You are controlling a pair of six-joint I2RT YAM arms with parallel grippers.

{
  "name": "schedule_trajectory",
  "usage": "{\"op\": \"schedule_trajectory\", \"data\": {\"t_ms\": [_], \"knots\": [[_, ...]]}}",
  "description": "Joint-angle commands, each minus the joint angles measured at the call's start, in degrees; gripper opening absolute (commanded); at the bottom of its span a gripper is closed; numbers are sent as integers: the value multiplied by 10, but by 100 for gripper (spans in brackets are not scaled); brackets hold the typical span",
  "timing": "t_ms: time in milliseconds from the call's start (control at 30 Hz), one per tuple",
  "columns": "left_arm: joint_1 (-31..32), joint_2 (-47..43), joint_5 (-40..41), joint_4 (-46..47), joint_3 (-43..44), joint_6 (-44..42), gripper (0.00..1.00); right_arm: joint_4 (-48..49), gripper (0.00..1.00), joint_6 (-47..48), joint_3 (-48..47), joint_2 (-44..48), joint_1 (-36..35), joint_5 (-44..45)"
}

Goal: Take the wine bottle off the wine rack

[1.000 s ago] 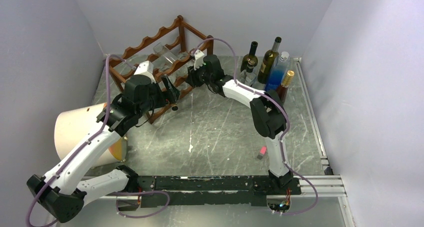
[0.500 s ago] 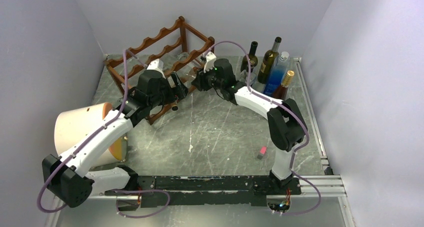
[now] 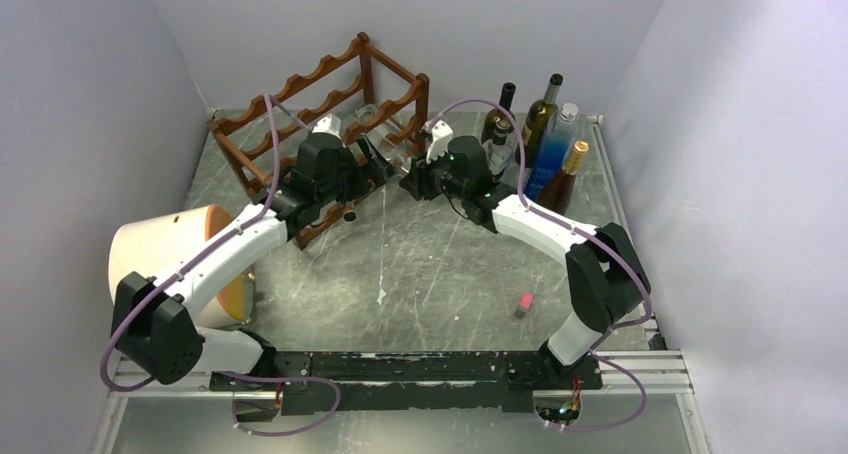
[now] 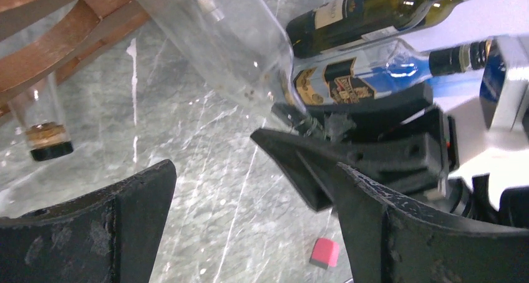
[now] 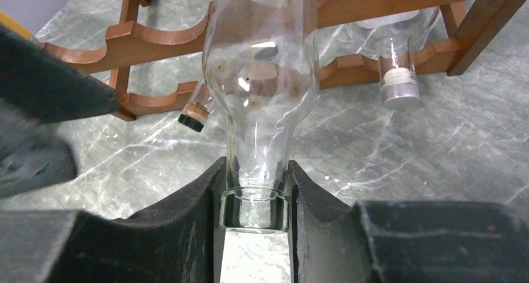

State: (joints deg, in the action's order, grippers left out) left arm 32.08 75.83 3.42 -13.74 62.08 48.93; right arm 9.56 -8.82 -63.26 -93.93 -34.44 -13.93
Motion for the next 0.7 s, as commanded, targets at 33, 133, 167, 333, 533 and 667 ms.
{"op": "schedule_trajectory", "data": {"t_ms": [33,133,167,333,533,667], "knots": [[-3,54,18,68,32,37,98,43,0,1,21,26,-2,-40],[1,104,47,47,84,33,98,39,0,18,30,39,-2,-41],[2,120,58,38,97,39,98,48,0,22,37,43,-1,-44],[6,171,119,0,135,69,98,72,0,35,54,54,1,-57],[22,221,201,-48,197,72,98,99,0,43,83,64,1,-71],[32,239,223,-53,213,73,94,104,0,49,97,80,1,-64]]}}
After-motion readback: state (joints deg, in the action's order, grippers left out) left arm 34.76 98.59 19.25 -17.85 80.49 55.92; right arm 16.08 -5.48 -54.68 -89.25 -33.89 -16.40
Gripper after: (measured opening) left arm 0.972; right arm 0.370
